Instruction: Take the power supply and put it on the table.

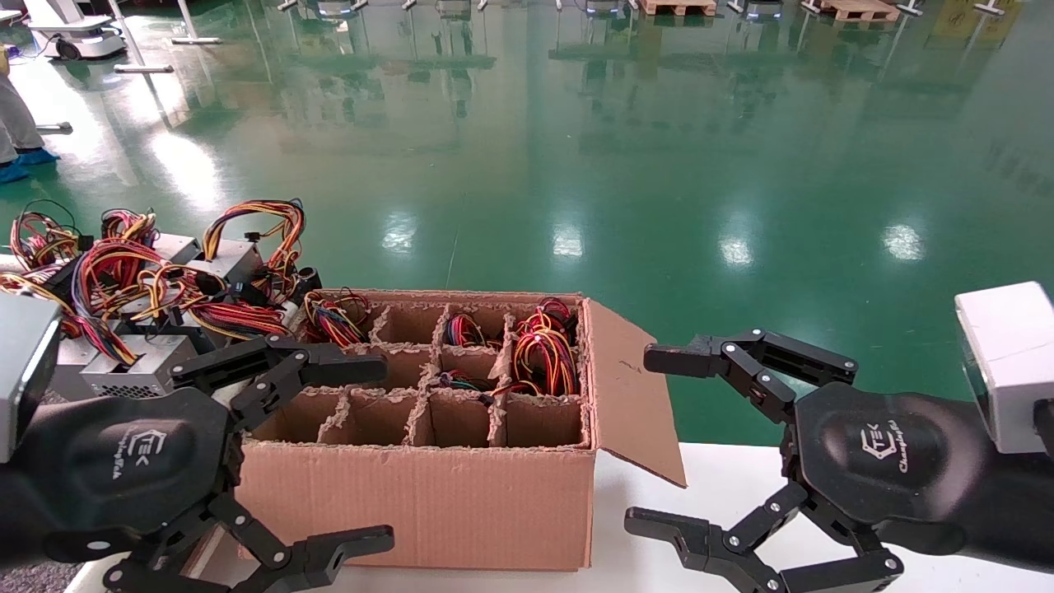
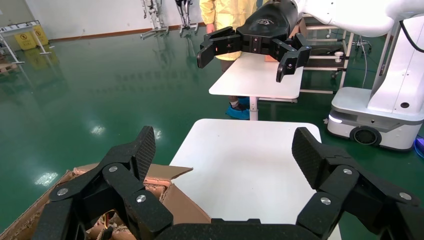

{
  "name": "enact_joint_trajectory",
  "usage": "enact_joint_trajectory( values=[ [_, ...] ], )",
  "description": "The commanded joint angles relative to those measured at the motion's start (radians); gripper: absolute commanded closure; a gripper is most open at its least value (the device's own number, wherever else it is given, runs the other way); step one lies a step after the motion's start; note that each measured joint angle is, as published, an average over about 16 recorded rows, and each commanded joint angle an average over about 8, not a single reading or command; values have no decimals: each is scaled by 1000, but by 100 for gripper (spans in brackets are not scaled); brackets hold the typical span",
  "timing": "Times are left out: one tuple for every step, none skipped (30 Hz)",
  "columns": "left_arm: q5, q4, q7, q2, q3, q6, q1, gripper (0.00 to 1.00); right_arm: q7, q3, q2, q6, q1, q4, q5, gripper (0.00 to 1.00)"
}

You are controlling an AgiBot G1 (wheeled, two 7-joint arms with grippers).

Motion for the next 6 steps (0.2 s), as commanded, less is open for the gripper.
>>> enact_joint_trajectory(
  values=[
    [0, 0, 0, 0, 0, 0, 0, 0, 0, 0, 0, 0, 0, 0, 0, 0],
    [0, 0, 0, 0, 0, 0, 0, 0, 0, 0, 0, 0, 0, 0, 0, 0],
    [0, 0, 0, 0, 0, 0, 0, 0, 0, 0, 0, 0, 0, 0, 0, 0],
    [0, 0, 0, 0, 0, 0, 0, 0, 0, 0, 0, 0, 0, 0, 0, 0],
    [0, 0, 0, 0, 0, 0, 0, 0, 0, 0, 0, 0, 0, 0, 0, 0],
    [0, 0, 0, 0, 0, 0, 0, 0, 0, 0, 0, 0, 0, 0, 0, 0]
  ],
)
